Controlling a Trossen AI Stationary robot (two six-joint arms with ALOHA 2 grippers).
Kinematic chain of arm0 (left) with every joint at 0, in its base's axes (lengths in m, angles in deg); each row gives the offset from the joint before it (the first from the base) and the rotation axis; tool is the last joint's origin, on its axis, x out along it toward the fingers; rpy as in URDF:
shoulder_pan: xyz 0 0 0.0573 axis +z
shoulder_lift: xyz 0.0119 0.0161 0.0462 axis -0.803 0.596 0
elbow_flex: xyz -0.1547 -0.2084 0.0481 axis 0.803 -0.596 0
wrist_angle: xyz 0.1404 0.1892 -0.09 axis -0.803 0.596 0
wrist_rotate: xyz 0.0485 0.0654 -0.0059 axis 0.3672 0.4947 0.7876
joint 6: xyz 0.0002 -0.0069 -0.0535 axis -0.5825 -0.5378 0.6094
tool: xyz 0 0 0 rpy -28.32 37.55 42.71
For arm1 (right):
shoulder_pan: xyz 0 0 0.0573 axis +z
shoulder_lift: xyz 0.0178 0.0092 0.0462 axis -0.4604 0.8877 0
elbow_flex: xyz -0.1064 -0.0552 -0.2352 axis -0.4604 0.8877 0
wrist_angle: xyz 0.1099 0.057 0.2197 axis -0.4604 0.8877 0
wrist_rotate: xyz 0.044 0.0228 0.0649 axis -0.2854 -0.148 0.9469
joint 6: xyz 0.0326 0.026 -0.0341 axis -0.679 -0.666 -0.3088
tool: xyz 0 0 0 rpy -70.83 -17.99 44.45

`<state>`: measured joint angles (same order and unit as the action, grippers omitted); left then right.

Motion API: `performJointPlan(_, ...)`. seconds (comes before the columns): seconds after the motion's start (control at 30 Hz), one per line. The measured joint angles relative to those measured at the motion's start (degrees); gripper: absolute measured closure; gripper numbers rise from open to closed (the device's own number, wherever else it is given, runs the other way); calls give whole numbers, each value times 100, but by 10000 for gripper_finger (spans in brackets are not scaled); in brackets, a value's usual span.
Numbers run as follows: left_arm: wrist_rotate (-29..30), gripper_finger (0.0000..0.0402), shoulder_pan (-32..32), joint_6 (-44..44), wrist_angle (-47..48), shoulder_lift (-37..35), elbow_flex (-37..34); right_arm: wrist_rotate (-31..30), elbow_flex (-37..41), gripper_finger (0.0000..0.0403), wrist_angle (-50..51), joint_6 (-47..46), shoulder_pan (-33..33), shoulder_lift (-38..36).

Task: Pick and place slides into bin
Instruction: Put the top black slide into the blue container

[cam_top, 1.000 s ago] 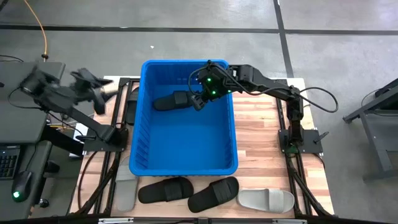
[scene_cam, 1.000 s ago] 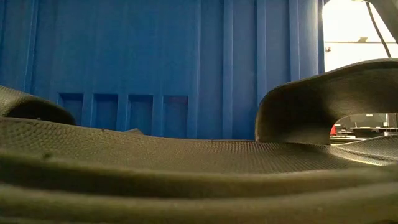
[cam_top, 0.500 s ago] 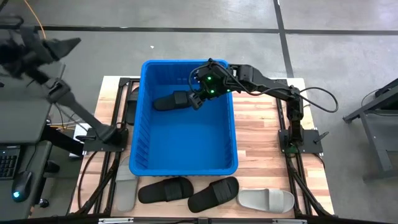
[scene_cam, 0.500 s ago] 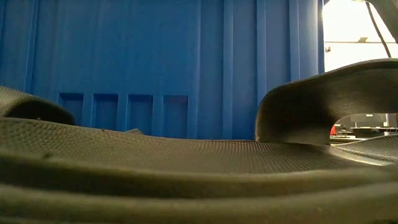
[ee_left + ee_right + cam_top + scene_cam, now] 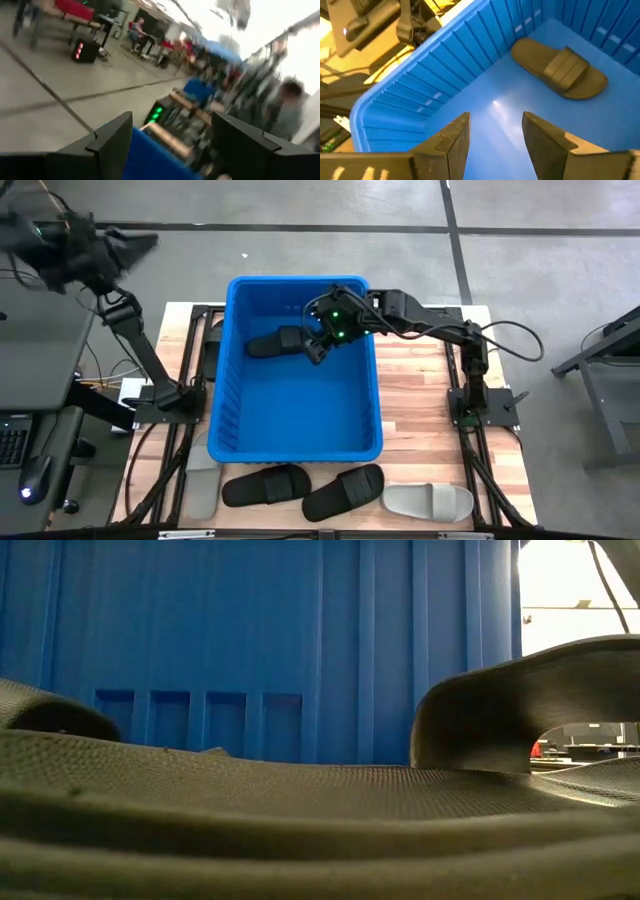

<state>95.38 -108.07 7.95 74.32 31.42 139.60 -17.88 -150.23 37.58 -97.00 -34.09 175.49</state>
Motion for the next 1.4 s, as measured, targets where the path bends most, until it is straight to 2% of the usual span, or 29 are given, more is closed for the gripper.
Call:
performJointPlan(0.13,87,140,431,-727,53,225,-893,-55,0,236,170,-33,1,0)
performJointPlan(0.23,-313,140,815,-972,50,285,-1445,-210,0,236,209,52,-2,0)
performJointPlan(0.37,-159,140,1509,-495,365,286,-1927,-275,0,236,257,55,1,0)
performJointPlan(0.43,-352,142,2066,-26,634,261,-2018,-273,0,236,279,55,38,0)
performJointPlan(0.53,-1455,153,2967,113,1217,267,-2153,-264,0,236,303,55,125,0)
performJointPlan(0.63,-2635,168,3731,-1045,1165,340,-2445,-267,0,236,485,57,188,0)
performJointPlan(0.77,-3743,180,4553,-1582,1242,474,-2489,-259,0,236,710,86,202,0)
performJointPlan(0.83,-4093,183,4889,-2154,1244,450,-2648,-261,0,236,783,99,199,0)
performJointPlan(0.97,-4517,190,5374,-2566,1225,448,-3041,-284,0,236,787,101,195,0)
performJointPlan(1.13,-4443,213,5713,-3517,1242,224,-3620,-274,0,236,901,190,199,0)
performJointPlan(1.4,-4684,237,5766,-3389,1233,140,-4434,-418,-1,236,1627,484,188,0)
